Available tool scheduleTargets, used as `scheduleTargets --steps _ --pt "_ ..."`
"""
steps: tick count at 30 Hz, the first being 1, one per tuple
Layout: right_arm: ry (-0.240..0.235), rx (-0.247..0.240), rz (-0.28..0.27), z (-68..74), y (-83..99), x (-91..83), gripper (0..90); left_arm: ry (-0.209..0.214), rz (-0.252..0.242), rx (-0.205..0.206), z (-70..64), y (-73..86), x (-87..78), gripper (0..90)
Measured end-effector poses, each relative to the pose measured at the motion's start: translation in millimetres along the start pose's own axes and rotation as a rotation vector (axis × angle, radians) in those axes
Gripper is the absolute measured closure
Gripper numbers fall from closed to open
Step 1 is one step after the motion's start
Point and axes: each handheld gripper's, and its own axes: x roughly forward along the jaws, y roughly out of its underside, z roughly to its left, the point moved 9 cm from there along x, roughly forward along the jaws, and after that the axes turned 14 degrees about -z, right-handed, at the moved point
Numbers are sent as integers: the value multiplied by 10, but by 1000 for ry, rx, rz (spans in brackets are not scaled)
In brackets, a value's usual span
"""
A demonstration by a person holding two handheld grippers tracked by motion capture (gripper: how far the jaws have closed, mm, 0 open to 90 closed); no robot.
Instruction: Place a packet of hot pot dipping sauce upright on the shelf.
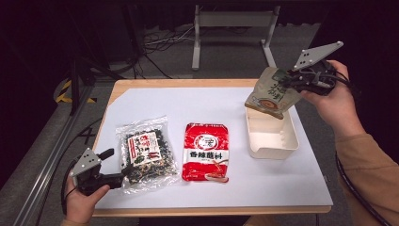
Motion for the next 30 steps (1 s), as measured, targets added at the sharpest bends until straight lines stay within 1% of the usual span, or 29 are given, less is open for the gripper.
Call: scheduleTargets --steps 1,4,9,11,13,14,15,16,19,23,26,30 --pt "1 -6 -5 -19 -6 21 892 -8 1 -6 6 6 -16 110" --pt "-3 -22 -12 -76 -10 104 892 -12 -3 -7 8 8 -42 110" --pt "-11 -63 8 -154 16 219 892 -28 2 -8 9 36 -105 110" --pt "-17 -81 7 -185 18 259 892 -34 1 -7 17 38 -128 110" --pt "-18 -87 5 -208 24 286 892 -42 -3 -11 26 35 -156 110" --pt "-21 -91 7 -229 32 305 892 -50 -6 -6 31 31 -178 110" --pt "-21 -91 7 -229 32 305 892 -50 -6 -6 31 31 -178 109" --pt "-21 -97 7 -264 46 341 892 -54 -6 -7 30 34 -188 108" --pt "-25 -99 14 -300 69 374 892 -61 -7 -7 38 44 -201 107" --pt "-26 -113 25 -371 118 456 892 -59 -1 -4 39 54 -211 107" --pt "-18 -126 35 -428 166 498 892 -58 -5 -11 38 55 -204 107" --pt "-17 -134 40 -470 222 536 892 -56 -3 -11 40 53 -199 107"
